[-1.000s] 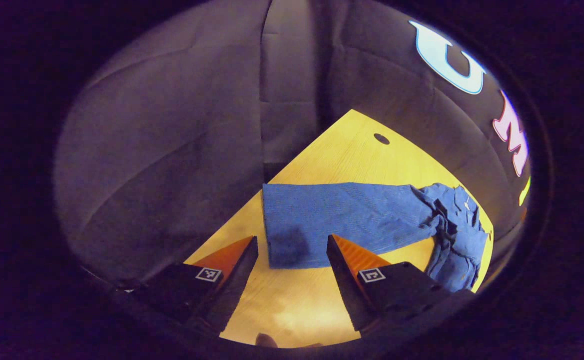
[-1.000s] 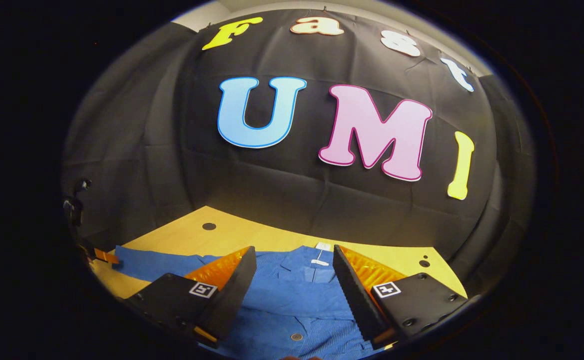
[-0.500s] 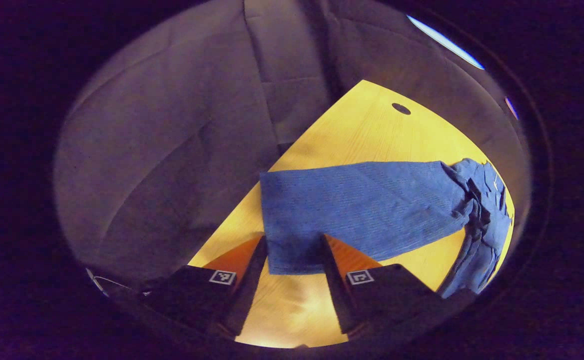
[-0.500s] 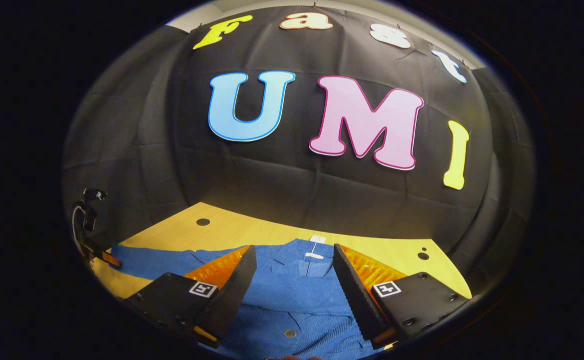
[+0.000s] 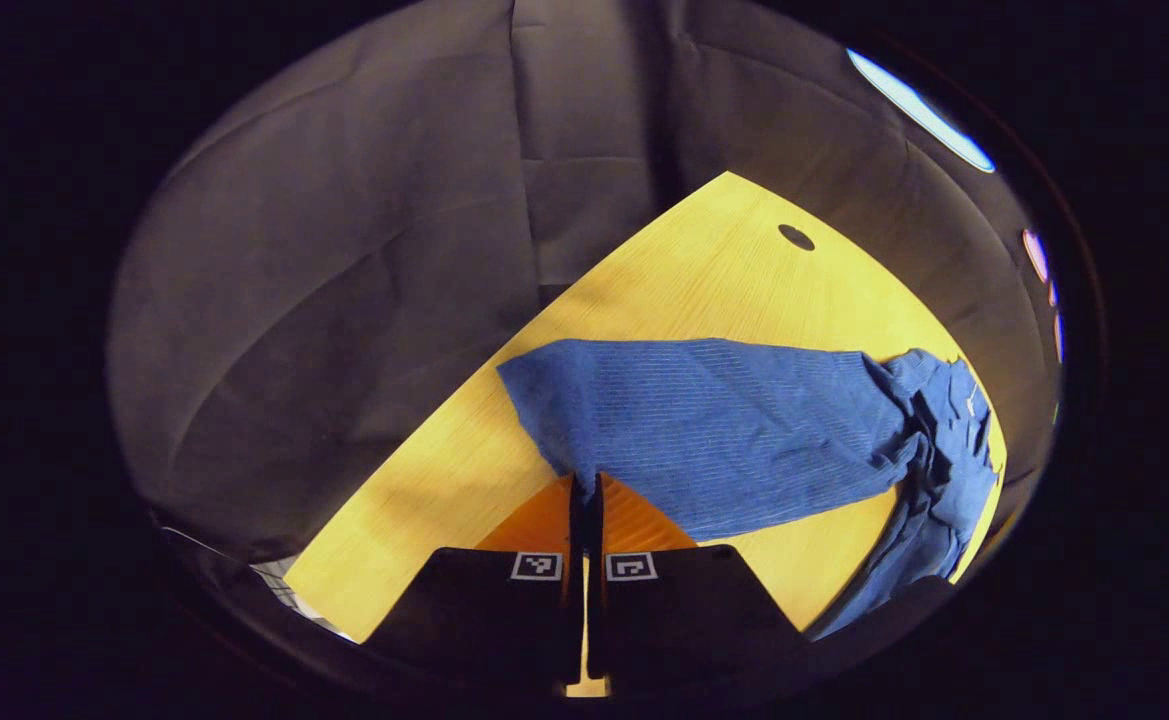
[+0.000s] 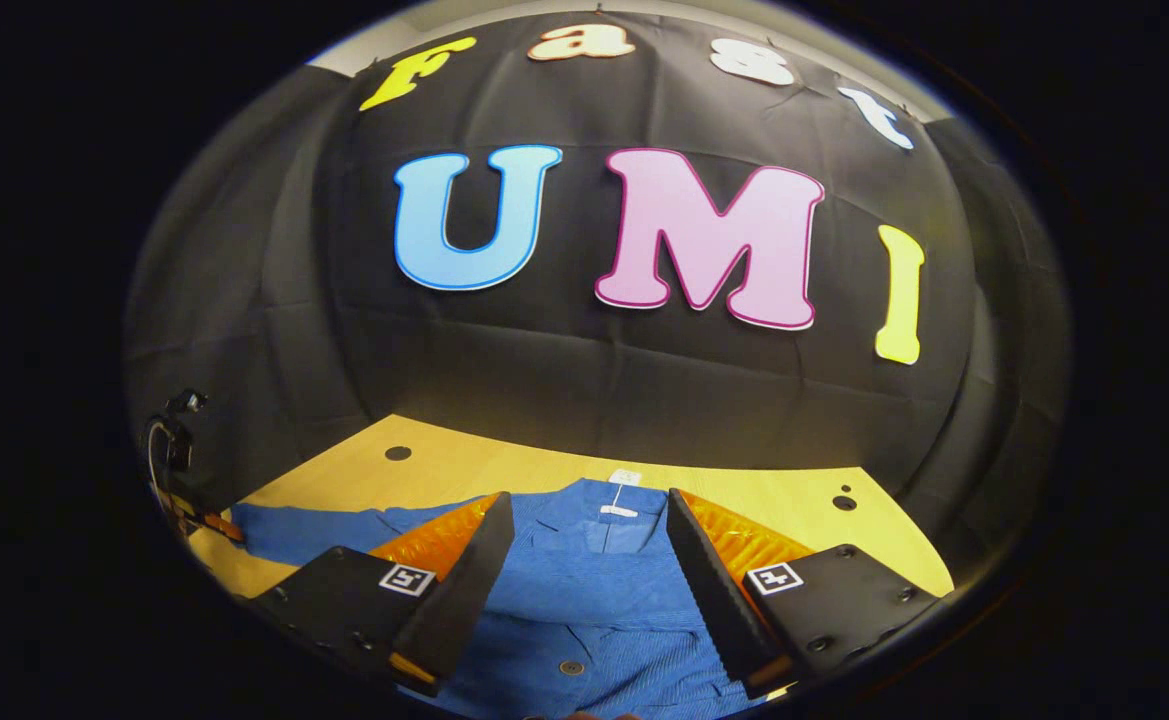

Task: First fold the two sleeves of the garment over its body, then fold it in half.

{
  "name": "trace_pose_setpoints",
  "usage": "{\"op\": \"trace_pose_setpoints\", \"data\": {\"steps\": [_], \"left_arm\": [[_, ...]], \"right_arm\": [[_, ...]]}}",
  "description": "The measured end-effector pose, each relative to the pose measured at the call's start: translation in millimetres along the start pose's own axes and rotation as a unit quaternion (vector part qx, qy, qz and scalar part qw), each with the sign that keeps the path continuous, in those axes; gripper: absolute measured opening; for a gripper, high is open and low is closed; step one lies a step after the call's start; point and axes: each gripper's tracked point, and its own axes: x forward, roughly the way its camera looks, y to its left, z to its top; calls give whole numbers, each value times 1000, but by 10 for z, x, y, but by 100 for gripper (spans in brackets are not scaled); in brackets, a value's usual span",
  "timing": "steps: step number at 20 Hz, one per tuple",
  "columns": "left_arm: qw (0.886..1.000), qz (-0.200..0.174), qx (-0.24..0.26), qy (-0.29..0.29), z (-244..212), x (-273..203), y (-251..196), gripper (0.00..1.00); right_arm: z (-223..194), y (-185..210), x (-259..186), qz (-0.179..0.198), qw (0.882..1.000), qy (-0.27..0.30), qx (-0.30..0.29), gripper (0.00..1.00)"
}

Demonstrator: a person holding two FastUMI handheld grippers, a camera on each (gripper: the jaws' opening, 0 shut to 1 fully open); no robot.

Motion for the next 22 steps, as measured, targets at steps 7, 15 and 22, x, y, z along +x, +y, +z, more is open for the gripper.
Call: {"op": "trace_pose_setpoints", "data": {"steps": [7,15,22], "left_arm": [[1000,-14,11,-10,19,-176,-3,0],[985,-105,105,-84,281,-915,-1352,0],[943,-248,208,-74,-238,-1460,-3540,0]], "right_arm": [[47,-108,-82,0,1000,-9,-19,97],[72,-725,-235,-28,999,-13,-25,97],[-29,-1591,-309,-68,998,-3,-11,97]]}}
